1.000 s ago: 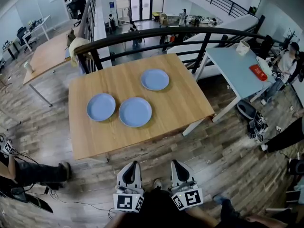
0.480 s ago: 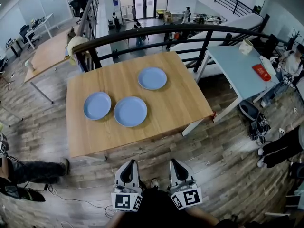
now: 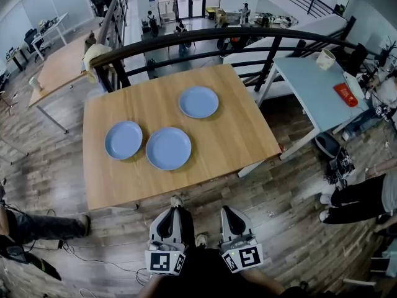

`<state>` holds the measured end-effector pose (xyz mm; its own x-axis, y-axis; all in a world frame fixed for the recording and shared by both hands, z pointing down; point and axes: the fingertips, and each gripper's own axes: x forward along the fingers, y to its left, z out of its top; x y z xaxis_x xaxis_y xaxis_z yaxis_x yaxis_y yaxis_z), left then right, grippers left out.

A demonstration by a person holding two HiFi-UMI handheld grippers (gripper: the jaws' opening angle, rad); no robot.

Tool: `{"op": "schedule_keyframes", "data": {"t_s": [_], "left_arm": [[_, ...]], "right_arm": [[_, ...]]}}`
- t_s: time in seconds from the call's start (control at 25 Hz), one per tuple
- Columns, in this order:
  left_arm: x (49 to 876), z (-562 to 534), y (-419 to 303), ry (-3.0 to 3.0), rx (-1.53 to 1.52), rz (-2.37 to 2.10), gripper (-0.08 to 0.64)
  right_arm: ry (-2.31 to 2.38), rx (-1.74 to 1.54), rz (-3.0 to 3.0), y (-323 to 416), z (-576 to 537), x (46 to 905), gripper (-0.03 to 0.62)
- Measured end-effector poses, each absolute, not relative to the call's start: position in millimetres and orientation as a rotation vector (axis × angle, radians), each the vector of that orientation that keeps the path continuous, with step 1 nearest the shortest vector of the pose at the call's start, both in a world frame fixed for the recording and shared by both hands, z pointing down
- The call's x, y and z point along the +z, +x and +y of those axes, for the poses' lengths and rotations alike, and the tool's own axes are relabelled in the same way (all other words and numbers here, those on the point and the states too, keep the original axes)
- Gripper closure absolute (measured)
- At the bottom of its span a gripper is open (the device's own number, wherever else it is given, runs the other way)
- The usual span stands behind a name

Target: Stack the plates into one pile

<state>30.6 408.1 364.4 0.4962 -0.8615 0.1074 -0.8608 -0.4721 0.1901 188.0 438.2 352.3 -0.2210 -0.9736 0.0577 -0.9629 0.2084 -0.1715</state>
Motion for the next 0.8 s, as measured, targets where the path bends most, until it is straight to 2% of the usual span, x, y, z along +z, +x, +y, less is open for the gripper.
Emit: {"op": "schedule_keyframes", "data": {"t_s": [0.8], "left_arm": [[369.3, 205.0, 24.8, 2.533, -0.001, -1.349, 0.537]], "right_arm": [[-2.019, -0.274, 2.373, 172.2, 239.8, 353.3, 0.561]]}}
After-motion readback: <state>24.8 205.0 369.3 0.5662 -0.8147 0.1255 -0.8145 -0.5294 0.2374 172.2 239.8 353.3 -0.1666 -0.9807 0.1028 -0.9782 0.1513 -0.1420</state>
